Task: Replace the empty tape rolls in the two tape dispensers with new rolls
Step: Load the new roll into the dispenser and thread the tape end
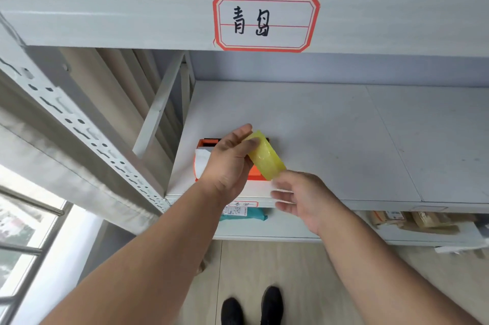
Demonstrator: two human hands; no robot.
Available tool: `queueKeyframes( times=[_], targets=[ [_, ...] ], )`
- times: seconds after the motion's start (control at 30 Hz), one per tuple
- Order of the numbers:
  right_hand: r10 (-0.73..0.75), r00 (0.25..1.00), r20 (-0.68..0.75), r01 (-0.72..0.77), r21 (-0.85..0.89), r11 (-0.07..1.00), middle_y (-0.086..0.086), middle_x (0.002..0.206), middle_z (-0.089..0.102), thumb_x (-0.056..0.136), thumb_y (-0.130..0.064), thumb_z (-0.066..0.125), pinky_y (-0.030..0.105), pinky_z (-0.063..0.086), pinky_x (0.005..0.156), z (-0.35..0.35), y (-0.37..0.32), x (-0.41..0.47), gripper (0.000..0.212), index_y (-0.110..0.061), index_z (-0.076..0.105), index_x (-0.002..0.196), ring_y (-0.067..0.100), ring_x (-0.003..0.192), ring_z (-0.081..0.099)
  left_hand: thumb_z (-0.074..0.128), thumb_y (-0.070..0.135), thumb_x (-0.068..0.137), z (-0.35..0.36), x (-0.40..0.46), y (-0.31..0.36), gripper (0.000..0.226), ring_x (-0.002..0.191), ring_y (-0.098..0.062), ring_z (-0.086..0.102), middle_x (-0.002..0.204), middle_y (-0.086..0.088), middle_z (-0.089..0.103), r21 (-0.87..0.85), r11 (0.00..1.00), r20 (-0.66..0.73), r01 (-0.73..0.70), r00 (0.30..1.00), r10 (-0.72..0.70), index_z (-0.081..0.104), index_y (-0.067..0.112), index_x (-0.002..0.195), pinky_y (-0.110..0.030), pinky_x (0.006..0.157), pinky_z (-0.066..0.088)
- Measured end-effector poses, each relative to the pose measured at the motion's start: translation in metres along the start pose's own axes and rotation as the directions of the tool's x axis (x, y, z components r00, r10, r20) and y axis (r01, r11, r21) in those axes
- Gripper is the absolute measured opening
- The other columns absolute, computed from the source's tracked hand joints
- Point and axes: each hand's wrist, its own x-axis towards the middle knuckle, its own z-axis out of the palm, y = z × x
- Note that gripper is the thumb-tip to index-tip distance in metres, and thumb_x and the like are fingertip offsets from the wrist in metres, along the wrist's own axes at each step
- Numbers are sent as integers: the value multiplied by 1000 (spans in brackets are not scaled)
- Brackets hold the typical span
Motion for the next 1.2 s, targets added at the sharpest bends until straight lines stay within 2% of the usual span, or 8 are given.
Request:
queueKeyframes(
  times=[0.07,0.17,0.4,0.67,0.83,0.93,1.0,1.2],
  targets=[
    [-239,951,-197,189,-241,952,2,135,66,83,-25,66,37,51,104,-4,-1,-2,60,-18,58,142,20,120,63,63,-9,97,6,5,2,41,104,-25,70,130,-16,63,103,995,-24,8,1000,-6,58,6,135,-39,98,58],
    [-466,883,-54,440,-244,864,-11,109,79,101,-13,59,33,51,93,-10,-10,-6,24,-23,77,112,4,101,69,73,-2,93,14,10,0,53,125,-30,64,145,-12,56,367,930,-15,29,1000,-26,55,14,141,-48,112,51],
    [-379,926,2,370,-211,905,17,106,79,104,-20,64,51,57,97,-24,-9,12,15,-10,75,104,19,94,67,63,23,105,13,23,-3,39,110,-28,73,132,-9,63,549,834,-61,-45,994,93,54,11,140,-32,93,61],
    [-240,969,-65,231,-117,966,24,94,57,105,-20,60,46,57,102,-29,-5,46,28,7,66,109,19,93,54,51,28,106,-22,36,-49,47,108,-23,59,147,-10,59,868,448,-281,216,956,84,51,9,149,-27,89,42],
    [-216,975,-55,202,-192,960,6,91,51,104,-20,59,73,42,106,-25,-5,56,32,12,60,109,20,91,44,47,21,109,-29,47,-59,38,100,-23,54,128,-11,66,830,506,-303,235,951,55,56,7,143,-27,86,42],
    [-204,978,-50,187,-234,954,37,99,64,99,-27,59,82,39,99,-21,-7,59,32,4,63,104,15,107,35,49,27,109,-28,47,-54,35,104,-23,60,119,-4,68,789,571,-316,227,947,59,63,13,138,-29,86,43],
    [-228,973,-37,212,-248,945,37,115,64,96,-31,58,79,42,101,-19,-6,64,30,-4,67,102,50,128,47,51,30,108,-27,46,-51,27,104,-24,65,117,-4,74,768,609,-298,200,953,62,70,19,124,-31,87,47],
    [-271,962,-6,255,-323,911,24,95,70,96,-33,57,66,51,104,-10,-6,73,28,-9,69,98,19,84,58,58,29,106,-31,43,-48,22,101,-20,74,101,3,82,714,679,-244,170,970,13,79,22,104,-38,102,56]
  ],
)
